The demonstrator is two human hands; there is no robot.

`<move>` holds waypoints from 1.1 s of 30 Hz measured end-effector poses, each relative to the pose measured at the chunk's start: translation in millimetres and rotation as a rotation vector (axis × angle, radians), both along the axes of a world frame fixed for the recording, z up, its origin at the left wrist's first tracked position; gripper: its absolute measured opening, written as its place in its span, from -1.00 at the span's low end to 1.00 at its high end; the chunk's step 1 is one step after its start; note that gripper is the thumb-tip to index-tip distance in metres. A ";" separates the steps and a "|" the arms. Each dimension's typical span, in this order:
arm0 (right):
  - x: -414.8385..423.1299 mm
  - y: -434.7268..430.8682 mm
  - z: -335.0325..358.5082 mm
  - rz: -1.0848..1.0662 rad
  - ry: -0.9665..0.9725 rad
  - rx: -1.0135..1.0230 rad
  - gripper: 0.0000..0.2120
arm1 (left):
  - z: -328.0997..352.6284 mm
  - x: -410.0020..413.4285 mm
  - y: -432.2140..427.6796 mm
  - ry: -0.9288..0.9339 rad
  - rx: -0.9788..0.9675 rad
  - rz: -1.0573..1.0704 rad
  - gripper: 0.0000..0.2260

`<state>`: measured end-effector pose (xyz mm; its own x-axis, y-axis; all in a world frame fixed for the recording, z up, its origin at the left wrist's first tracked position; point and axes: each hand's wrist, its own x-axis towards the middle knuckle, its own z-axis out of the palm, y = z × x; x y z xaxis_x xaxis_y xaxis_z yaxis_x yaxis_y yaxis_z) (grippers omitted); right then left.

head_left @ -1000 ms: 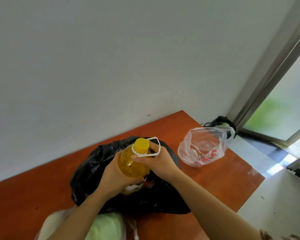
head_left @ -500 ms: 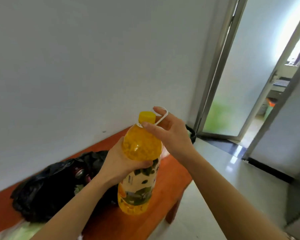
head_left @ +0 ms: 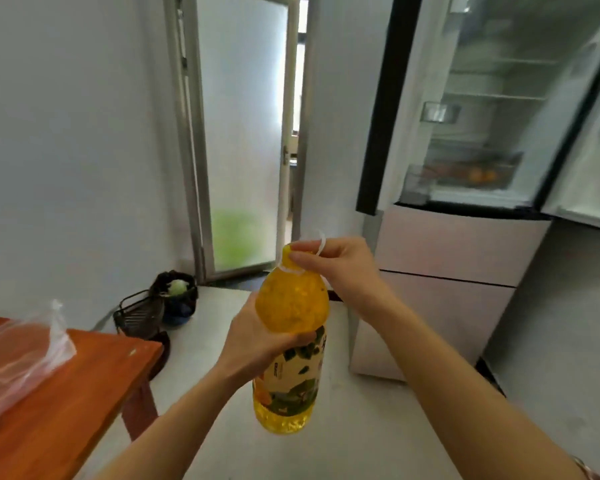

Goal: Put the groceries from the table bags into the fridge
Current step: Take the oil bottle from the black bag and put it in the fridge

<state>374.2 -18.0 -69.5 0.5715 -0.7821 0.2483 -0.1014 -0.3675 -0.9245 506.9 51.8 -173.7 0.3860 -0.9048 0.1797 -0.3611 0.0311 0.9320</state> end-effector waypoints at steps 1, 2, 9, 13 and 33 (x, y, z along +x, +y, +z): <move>-19.9 -13.4 2.7 -0.035 0.008 -0.015 -0.83 | 1.7 -18.2 -20.4 0.016 -0.010 -0.044 -0.16; -41.3 -28.3 5.4 -0.078 0.019 -0.030 -0.82 | 4.4 -38.5 -42.5 0.032 -0.018 -0.091 -0.15; -146.8 -140.9 27.5 -0.448 -0.016 -0.141 -0.74 | 17.7 -143.9 -197.7 -0.036 -0.101 -0.215 -0.12; -190.2 -216.2 46.4 -0.561 0.040 -0.226 -0.40 | 35.2 -185.3 -290.2 -0.087 -0.172 -0.254 -0.12; -325.5 -557.5 168.8 -0.505 0.192 -0.706 -0.54 | 169.5 -305.3 -671.9 -0.210 -0.637 -0.229 -0.13</move>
